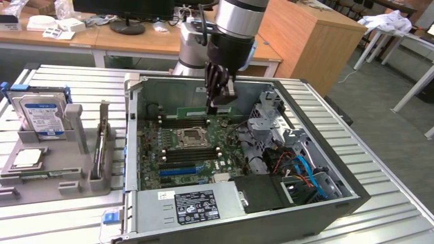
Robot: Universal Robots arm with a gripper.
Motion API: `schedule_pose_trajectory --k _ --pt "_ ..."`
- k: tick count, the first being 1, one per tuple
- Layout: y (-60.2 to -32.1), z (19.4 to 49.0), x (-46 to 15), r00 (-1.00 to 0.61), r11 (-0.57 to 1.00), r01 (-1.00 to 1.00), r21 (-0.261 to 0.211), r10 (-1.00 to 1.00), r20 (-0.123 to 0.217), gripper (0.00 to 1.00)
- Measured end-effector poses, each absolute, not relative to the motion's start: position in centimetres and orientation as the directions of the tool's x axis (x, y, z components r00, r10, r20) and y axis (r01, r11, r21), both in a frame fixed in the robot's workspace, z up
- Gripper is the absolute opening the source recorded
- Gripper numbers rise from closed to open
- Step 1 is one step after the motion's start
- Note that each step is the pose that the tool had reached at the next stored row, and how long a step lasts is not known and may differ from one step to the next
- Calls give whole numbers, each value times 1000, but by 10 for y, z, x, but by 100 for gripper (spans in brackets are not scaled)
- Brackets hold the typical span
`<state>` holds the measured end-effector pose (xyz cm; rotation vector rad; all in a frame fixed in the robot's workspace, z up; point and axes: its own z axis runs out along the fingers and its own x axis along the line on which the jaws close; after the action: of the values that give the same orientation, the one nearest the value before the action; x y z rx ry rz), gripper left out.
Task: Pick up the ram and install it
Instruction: 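Pick up the ram and move it above insertion slot, then insert the ram into the slot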
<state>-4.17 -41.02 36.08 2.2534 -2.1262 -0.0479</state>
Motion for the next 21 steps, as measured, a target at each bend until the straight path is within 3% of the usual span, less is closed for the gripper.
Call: schedule_pose_trajectory --k 8,21 --pt "-385 358 -42 58 -58 -997 52 -998 8 14" --pt "-384 358 -39 58 -58 -997 53 -998 8 14"
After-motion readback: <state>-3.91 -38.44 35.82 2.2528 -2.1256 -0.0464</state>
